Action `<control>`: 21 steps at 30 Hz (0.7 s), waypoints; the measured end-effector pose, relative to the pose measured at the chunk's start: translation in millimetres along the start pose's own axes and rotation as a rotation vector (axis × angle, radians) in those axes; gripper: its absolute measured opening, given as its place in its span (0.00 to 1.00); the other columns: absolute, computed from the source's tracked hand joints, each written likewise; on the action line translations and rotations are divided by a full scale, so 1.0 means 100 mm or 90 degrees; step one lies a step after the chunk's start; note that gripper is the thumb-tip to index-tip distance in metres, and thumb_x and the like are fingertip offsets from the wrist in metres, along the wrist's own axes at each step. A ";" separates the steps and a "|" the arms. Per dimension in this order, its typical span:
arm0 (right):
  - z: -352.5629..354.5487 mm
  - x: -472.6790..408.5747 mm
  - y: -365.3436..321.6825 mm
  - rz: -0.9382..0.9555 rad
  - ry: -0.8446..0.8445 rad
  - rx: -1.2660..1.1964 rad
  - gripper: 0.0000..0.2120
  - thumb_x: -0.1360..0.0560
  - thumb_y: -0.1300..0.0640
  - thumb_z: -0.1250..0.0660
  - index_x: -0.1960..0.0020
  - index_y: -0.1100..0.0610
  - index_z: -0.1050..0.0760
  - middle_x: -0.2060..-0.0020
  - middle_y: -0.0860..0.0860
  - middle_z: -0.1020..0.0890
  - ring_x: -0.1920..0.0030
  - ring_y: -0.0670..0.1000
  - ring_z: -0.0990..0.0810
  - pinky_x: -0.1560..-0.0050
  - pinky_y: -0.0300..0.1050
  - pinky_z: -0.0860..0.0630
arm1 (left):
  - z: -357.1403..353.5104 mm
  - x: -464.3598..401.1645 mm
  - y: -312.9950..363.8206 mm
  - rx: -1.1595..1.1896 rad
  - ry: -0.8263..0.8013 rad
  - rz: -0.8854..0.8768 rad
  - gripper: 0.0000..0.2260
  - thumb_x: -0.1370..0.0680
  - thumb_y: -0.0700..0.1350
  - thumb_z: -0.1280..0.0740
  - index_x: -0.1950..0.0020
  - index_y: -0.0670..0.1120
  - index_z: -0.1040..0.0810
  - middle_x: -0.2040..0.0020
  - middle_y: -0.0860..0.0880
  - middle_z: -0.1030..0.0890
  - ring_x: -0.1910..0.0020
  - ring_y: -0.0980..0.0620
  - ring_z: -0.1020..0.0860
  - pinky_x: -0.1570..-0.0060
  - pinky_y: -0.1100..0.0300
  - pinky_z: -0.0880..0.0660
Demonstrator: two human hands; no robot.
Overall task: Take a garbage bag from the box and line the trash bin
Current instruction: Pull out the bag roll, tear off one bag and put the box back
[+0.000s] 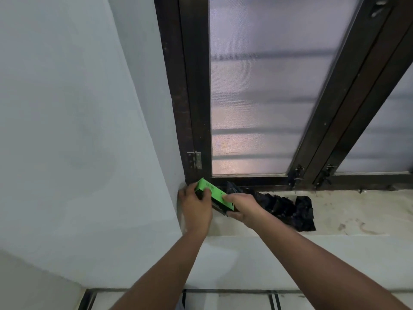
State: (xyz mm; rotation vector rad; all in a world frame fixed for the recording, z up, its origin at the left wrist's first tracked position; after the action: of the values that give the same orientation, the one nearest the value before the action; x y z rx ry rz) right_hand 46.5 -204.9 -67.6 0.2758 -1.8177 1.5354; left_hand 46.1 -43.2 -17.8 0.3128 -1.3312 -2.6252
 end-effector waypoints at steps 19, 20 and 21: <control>-0.12 -0.38 0.15 0.144 0.023 0.212 0.22 0.28 0.63 0.25 0.35 0.51 0.17 0.47 0.46 0.13 0.49 0.46 0.15 0.54 0.42 0.15 | -0.32 -0.36 -0.24 -0.597 -0.216 -0.161 0.14 0.19 0.37 0.38 0.37 0.42 0.18 0.41 0.43 0.16 0.40 0.44 0.18 0.41 0.55 0.22; -0.10 -0.39 0.14 0.146 -0.004 0.225 0.23 0.27 0.65 0.27 0.34 0.52 0.18 0.46 0.46 0.13 0.47 0.47 0.15 0.51 0.44 0.14 | -0.33 -0.34 -0.23 -0.597 -0.209 -0.153 0.15 0.19 0.37 0.38 0.34 0.41 0.21 0.41 0.42 0.17 0.39 0.43 0.19 0.41 0.54 0.23; -0.05 -0.39 0.13 0.161 -0.021 0.250 0.23 0.26 0.67 0.29 0.34 0.53 0.18 0.45 0.47 0.13 0.46 0.48 0.15 0.50 0.45 0.14 | -0.34 -0.32 -0.22 -0.605 -0.196 -0.165 0.17 0.20 0.37 0.38 0.31 0.40 0.25 0.40 0.41 0.18 0.39 0.42 0.20 0.41 0.53 0.23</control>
State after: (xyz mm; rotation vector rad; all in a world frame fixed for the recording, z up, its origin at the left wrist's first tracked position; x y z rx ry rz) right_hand 68.5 -207.5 -102.6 0.2621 -1.6100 2.0776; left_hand 84.4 -48.7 -51.6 -0.0782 0.0360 -3.2381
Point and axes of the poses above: each hand's wrist, its own x-axis away from the middle knuckle, its own z-axis out of the back of the hand, y = z × x, the point moved 3 cm from there along -x, towards the middle knuckle
